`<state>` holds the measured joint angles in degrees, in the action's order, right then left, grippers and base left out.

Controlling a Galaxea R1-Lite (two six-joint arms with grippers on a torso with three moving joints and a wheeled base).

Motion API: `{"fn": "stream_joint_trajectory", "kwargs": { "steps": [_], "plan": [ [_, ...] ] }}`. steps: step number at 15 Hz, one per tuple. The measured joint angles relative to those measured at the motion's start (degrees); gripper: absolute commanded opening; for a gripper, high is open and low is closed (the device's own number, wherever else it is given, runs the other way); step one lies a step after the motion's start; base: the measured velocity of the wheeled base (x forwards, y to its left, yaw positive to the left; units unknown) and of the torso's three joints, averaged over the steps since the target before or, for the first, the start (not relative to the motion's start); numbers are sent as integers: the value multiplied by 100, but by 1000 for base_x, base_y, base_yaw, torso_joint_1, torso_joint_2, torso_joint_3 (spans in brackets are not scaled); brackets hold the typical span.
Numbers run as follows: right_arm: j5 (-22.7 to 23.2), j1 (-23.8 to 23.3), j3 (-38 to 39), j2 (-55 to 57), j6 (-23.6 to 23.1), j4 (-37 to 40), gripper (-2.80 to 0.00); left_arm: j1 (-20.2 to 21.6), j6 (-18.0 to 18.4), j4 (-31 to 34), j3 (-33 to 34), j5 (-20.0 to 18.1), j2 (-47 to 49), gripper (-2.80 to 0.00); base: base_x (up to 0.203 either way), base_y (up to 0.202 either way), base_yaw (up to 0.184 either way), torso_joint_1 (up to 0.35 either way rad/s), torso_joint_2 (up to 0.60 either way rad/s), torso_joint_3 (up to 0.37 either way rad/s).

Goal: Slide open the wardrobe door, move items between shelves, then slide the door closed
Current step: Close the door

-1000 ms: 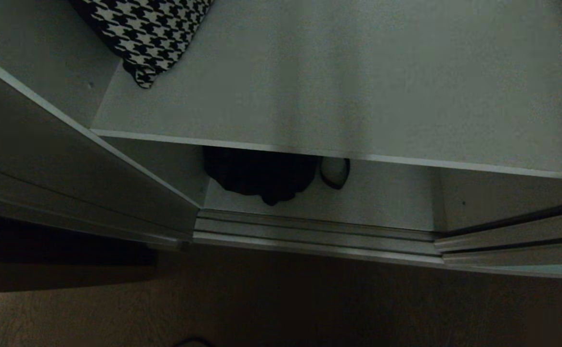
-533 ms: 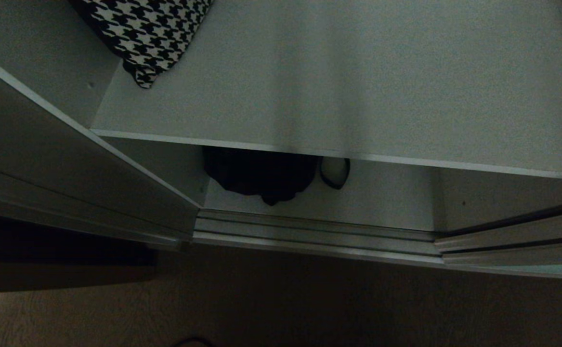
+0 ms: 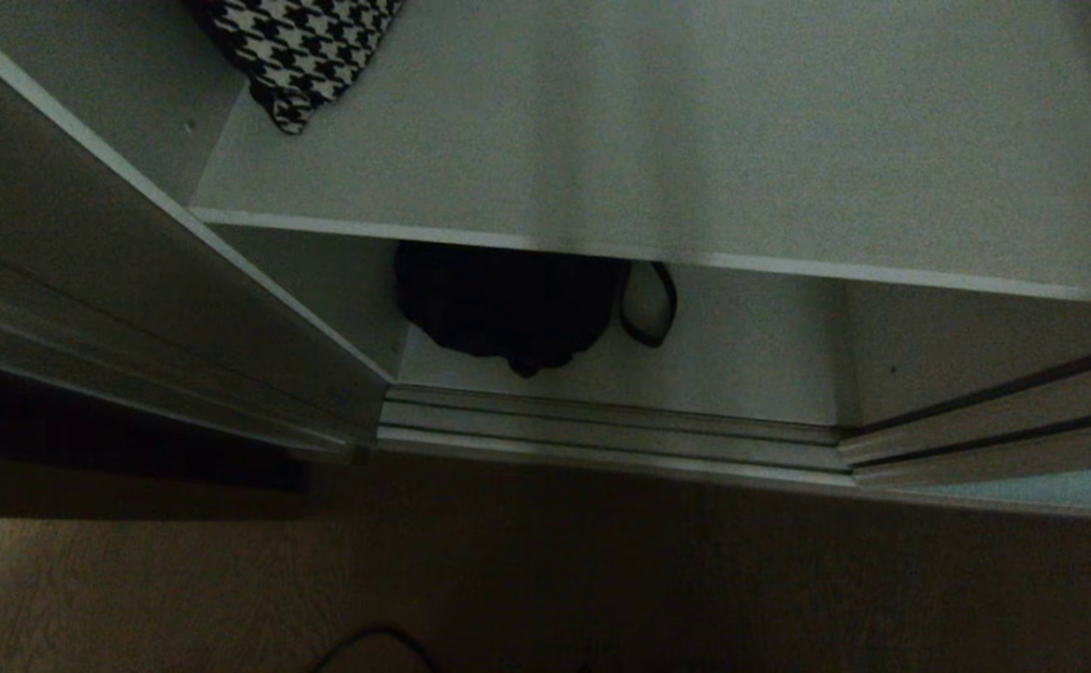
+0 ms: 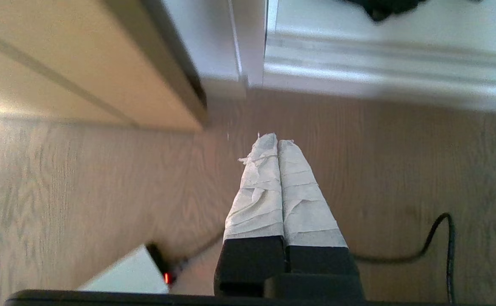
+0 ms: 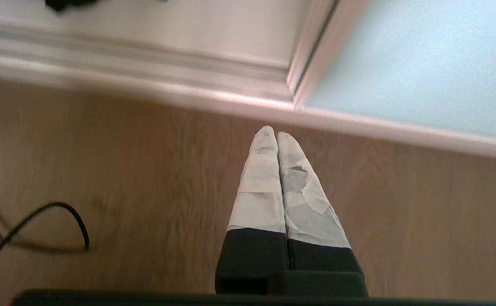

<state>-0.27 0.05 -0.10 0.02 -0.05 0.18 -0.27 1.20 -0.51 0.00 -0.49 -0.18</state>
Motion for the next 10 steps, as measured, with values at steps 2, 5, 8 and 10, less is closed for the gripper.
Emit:
{"fn": "stream_joint_trajectory", "kwargs": {
  "steps": [2, 5, 8, 10],
  "plan": [
    [2, 2, 0, 0, -2, -1, -280, 0, -13, 0, 0, 2, 0, -280, -195, 0, 1, 1, 1, 2],
    [2, 2, 0, 0, -2, 0, -280, 0, -19, 0, 0, 5, 0, -280, -195, 0, 1, 2, 6, 4],
    [1, 2, 0, 0, -2, 0, -280, 0, -19, -4, 0, 5, 0, -280, -193, 0, 1, 1, 3, 2],
    [2, 0, 0, -2, 0, -2, -280, -3, -24, -5, 0, 5, 2, -280, -71, 0, -16, 0, 1, 0]
  ]
}}
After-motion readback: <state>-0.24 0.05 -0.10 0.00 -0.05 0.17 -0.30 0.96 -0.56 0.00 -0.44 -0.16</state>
